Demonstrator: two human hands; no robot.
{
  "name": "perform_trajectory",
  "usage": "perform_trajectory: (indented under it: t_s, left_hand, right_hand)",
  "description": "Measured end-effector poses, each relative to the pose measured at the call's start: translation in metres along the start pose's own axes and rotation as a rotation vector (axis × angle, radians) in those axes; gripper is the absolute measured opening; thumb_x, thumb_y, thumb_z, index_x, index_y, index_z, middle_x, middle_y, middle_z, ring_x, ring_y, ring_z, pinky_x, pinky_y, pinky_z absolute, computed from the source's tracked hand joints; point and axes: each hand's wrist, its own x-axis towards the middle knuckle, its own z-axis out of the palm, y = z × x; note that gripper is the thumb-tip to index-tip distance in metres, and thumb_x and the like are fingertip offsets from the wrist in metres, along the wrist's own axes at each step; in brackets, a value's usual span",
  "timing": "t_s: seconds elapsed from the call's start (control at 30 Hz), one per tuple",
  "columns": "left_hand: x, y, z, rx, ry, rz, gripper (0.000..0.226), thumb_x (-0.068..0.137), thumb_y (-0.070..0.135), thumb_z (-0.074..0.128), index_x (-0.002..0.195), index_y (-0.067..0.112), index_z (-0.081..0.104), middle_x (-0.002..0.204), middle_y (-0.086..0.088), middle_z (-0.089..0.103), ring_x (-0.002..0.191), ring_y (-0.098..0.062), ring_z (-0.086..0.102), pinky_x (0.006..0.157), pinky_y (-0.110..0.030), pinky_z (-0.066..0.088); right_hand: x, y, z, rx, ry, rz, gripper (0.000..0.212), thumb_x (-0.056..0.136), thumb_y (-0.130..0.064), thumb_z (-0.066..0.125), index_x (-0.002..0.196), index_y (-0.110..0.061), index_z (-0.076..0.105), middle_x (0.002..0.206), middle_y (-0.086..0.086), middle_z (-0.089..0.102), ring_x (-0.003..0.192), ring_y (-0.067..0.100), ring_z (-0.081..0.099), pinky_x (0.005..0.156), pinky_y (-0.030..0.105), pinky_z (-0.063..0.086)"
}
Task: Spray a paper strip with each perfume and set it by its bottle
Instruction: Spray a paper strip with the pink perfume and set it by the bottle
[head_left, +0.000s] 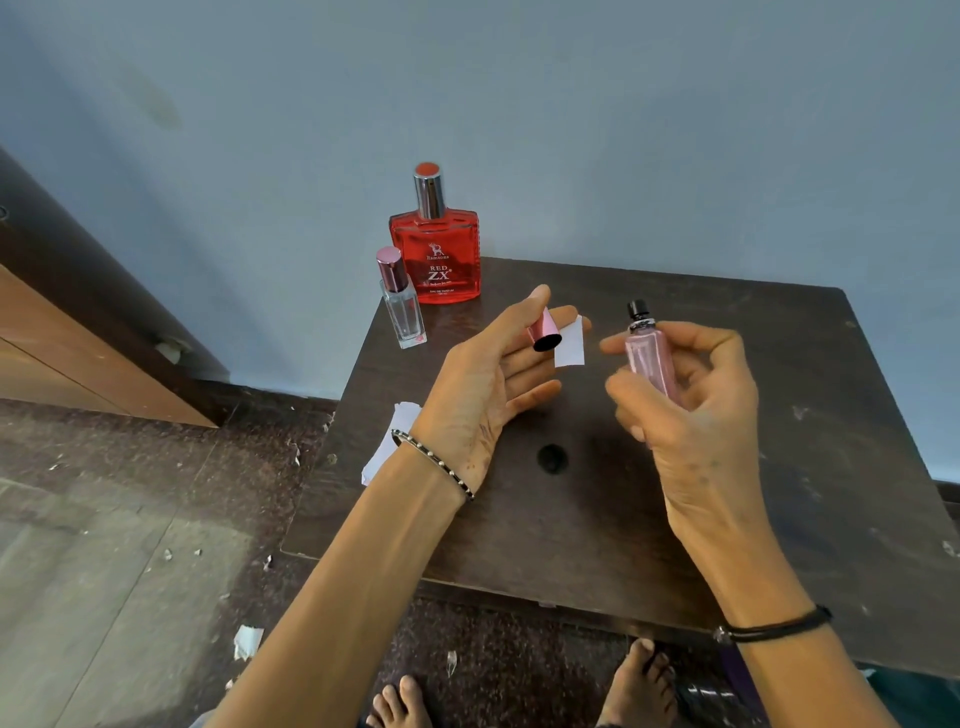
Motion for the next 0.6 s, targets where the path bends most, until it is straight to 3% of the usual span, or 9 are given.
perform_trajectory:
  t_s: [0.1,0.2,0.27,0.33,0.37,0.47,0.6]
  left_hand:
    - [0.0,0.0,0.002,0.051,0.015,0.043,0.041,0.091,0.045,0.065,0.118,0.016,0.075,0.114,0.001,0.078,0.107,-0.013,0.073,0.095,-0.032,0.053]
    - [0.0,-0.002,0.004,0.071,0.023,0.091,0.038,0.092,0.046,0.062,0.115,0.019,0.077,0.111,0.004,0.079,0.106,-0.01,0.073,0.098,-0.033,0.052]
    - [0.001,-0.003,0.005,0.058,0.066,0.109,0.039,0.092,0.047,0.063,0.114,0.018,0.077,0.111,0.003,0.079,0.107,-0.011,0.073,0.101,-0.036,0.052]
    - [0.003,-0.004,0.006,0.024,0.111,0.119,0.041,0.091,0.047,0.065,0.115,0.017,0.076,0.113,0.001,0.078,0.109,-0.014,0.072,0.101,-0.037,0.052]
    - [0.003,-0.004,0.006,0.009,0.12,0.126,0.041,0.091,0.047,0.065,0.115,0.016,0.076,0.114,0.001,0.078,0.11,-0.014,0.072,0.101,-0.036,0.053]
    - [0.004,-0.005,0.009,-0.017,0.121,0.141,0.036,0.092,0.046,0.064,0.111,0.019,0.078,0.114,0.003,0.078,0.11,-0.012,0.072,0.098,-0.034,0.052]
    - [0.005,-0.007,0.011,-0.04,0.13,0.142,0.033,0.091,0.044,0.065,0.107,0.019,0.079,0.114,0.002,0.078,0.113,-0.015,0.071,0.102,-0.038,0.051]
  right_hand:
    - [0.002,0.001,-0.002,0.152,-0.04,0.066,0.041,0.069,-0.014,0.076,0.108,-0.016,0.061,0.099,0.003,0.079,0.061,0.01,0.061,0.046,0.021,0.047]
    - [0.004,0.001,-0.005,0.205,-0.083,0.107,0.007,0.08,-0.017,0.072,0.085,-0.022,0.075,0.086,0.004,0.078,0.059,0.017,0.063,0.04,0.023,0.045]
    - [0.004,-0.001,-0.005,0.205,-0.093,0.099,0.017,0.087,-0.018,0.067,0.079,-0.028,0.079,0.089,-0.001,0.079,0.065,0.021,0.068,0.04,0.023,0.047]
    - [0.002,-0.005,-0.003,0.201,-0.087,0.083,0.014,0.086,-0.025,0.069,0.078,-0.03,0.079,0.085,-0.002,0.078,0.064,0.02,0.07,0.039,0.025,0.049]
    - [0.0,-0.007,-0.003,0.193,-0.101,0.079,0.009,0.083,-0.03,0.07,0.079,-0.028,0.077,0.078,-0.001,0.076,0.057,0.02,0.068,0.038,0.025,0.048]
    - [-0.003,-0.005,-0.002,0.196,-0.131,0.156,0.02,0.079,-0.031,0.072,0.087,-0.014,0.064,0.066,0.001,0.069,0.041,0.02,0.058,0.031,0.022,0.04]
    - [-0.005,-0.002,0.004,0.171,-0.164,0.196,0.028,0.081,-0.03,0.073,0.091,-0.011,0.055,0.063,0.006,0.068,0.04,0.029,0.054,0.029,0.022,0.035]
